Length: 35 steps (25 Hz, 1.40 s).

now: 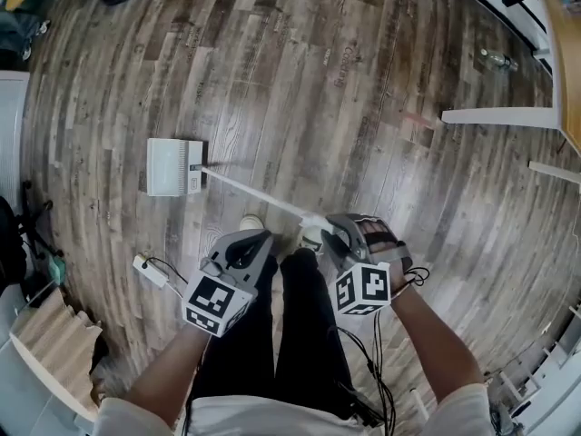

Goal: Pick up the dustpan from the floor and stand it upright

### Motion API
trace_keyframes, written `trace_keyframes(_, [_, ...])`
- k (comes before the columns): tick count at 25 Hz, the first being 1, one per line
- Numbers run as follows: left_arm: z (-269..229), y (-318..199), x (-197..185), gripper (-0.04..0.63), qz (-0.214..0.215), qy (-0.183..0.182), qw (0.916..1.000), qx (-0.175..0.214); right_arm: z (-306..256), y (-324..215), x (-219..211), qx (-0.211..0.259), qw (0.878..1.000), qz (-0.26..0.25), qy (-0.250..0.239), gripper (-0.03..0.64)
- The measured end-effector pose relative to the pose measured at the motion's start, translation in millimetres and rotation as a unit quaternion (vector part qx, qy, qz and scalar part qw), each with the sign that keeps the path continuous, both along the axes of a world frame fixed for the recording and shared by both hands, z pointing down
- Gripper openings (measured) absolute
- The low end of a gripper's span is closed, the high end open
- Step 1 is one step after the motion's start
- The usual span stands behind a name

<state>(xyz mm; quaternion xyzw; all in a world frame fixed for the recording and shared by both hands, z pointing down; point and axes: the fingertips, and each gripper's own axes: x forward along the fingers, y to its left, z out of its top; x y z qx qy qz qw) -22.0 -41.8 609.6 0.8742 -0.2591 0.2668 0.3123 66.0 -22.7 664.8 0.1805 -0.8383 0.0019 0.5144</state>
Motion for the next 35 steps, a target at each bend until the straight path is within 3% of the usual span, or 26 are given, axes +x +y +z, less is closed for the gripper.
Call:
trace_keyframes(8, [-61,18,-26,0.023,-0.011,0.0,0.9999,0.009,-80,1,-16,0.01,1.0,0.001,0.015,0.144])
trace_keyframes(23, [-147,32,-57,0.023,-0.077,0.029,0.9964,0.023,-151,17,-1,0.004,0.995,-0.004,0.101,0.144])
trace_keyframes(35, [-191,42,-66,0.023,-0.094,0.052,0.9933,0.042,-181,20,-56,0.012,0.993,-0.033,0.111,0.141])
